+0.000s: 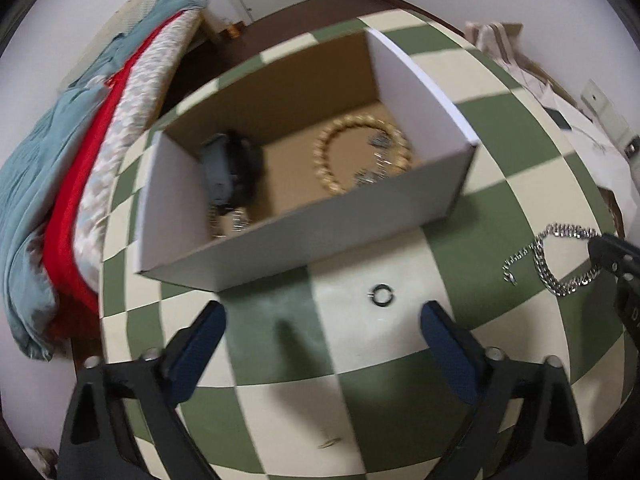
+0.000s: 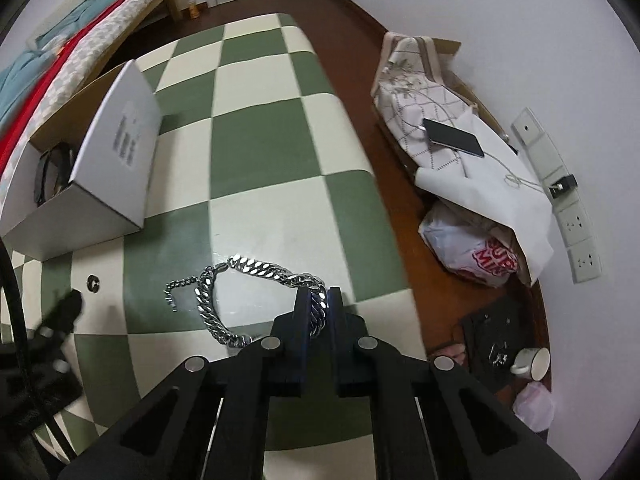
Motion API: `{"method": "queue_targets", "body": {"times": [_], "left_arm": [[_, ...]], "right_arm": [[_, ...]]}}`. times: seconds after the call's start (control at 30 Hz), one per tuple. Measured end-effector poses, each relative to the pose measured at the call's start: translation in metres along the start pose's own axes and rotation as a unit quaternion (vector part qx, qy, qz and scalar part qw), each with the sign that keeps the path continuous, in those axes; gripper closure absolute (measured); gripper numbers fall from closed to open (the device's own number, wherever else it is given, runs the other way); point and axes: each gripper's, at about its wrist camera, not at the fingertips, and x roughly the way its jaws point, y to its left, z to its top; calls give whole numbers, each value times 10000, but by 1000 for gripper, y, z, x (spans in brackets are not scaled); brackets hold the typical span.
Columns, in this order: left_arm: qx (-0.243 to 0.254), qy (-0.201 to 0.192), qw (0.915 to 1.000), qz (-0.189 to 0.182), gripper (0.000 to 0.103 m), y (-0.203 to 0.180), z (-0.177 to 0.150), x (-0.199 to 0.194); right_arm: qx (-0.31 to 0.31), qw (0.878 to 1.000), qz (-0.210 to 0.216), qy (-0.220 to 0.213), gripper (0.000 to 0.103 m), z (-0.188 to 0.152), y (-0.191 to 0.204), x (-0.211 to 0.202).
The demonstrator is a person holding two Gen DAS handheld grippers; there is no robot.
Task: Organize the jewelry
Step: 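Grasp the thick silver curb chain with the right tool while the left tool grasps a small black ring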
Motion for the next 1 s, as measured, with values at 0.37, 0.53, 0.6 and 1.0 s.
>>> {"method": "queue_targets", "body": {"times": [0.37, 0.53, 0.6, 1.0], "left_arm": [[1, -7, 9984, -562, 56, -17, 0, 3], [26, 1, 9969, -785, 94, -22, 4, 2], [41, -5, 9971, -757, 95, -23, 4, 2], [-79, -145, 9962, -855, 102, -15, 1, -10]], "right_arm": [[103, 9999, 26, -15, 95, -4, -4, 1], [121, 9999, 27, -11, 95, -4, -4, 2], [116, 9999, 28, -7, 95, -4, -5, 2], [160, 9996, 189, -117, 95, -5, 0, -11]]}}
